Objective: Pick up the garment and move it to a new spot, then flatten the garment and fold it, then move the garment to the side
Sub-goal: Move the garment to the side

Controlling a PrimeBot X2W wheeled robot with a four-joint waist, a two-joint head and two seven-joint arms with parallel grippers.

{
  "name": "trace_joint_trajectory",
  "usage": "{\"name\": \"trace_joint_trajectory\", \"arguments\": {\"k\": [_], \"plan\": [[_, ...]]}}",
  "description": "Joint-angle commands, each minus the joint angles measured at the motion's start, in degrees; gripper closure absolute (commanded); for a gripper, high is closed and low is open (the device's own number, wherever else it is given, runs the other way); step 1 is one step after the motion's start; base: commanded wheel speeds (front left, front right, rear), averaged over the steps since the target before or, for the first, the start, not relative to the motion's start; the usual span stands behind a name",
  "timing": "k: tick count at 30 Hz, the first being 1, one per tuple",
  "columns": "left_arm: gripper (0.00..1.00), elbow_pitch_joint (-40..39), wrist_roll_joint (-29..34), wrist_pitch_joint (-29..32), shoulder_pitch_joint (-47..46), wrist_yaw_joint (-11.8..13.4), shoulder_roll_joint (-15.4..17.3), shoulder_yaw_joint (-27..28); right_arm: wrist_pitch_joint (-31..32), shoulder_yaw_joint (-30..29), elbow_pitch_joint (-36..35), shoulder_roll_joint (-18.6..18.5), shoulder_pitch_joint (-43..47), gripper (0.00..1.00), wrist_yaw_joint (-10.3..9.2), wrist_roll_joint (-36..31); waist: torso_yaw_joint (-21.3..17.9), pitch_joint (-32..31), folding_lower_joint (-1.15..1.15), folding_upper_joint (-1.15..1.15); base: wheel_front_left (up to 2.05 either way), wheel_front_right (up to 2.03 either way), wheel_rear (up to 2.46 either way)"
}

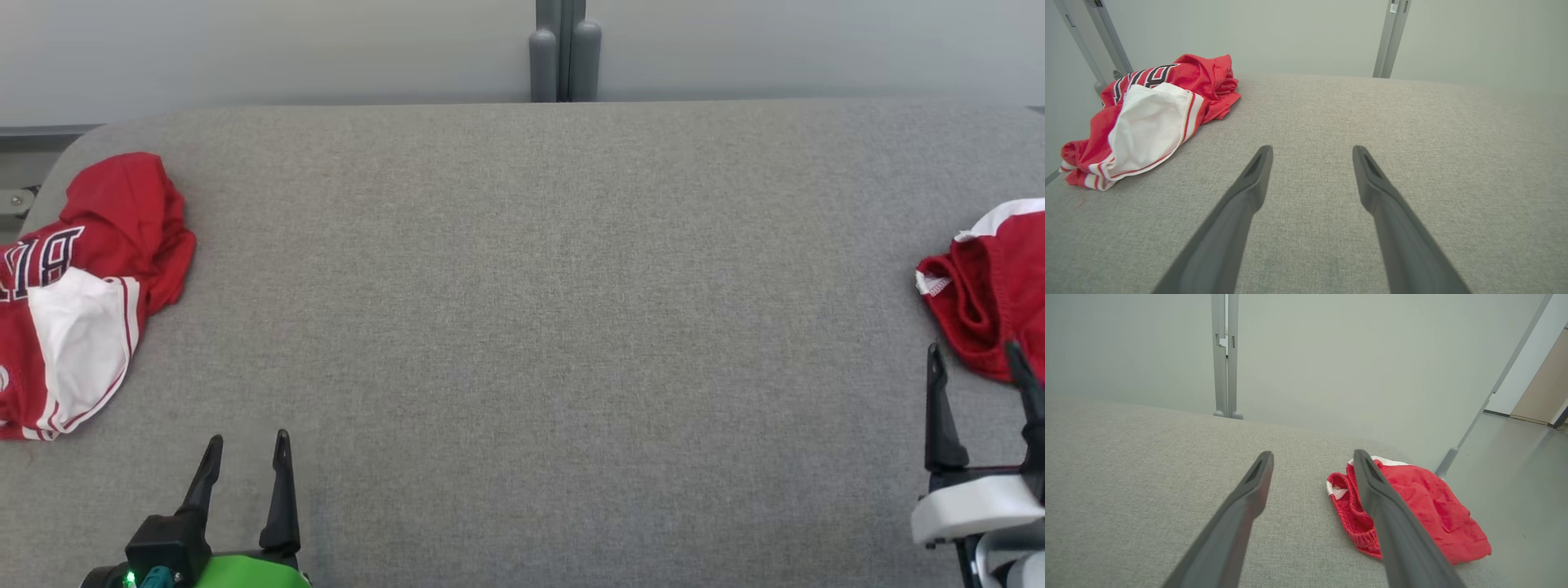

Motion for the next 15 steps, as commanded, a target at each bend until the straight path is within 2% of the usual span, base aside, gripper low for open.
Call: {"name": "trace_joint_trajectory", "arguments": {"k": [1,15], "plan": [[0.0,0.21,-0.13,0.02,0.2,-0.18,0.07,0.33,-0.13,0.28,-0.16,0.43,1.62,0.0,-0.09,-0.29,0.59,-1.53,0.0,0.0,0.0,0.0,0.0],[0.0,1.56,-1.1,0.02,1.46,-0.49,-0.06,0.4,-0.15,5.79,0.18,2.77,7.67,0.0,-0.09,-0.7,1.52,-4.84,0.0,0.0,0.0,0.0,0.0]]}}
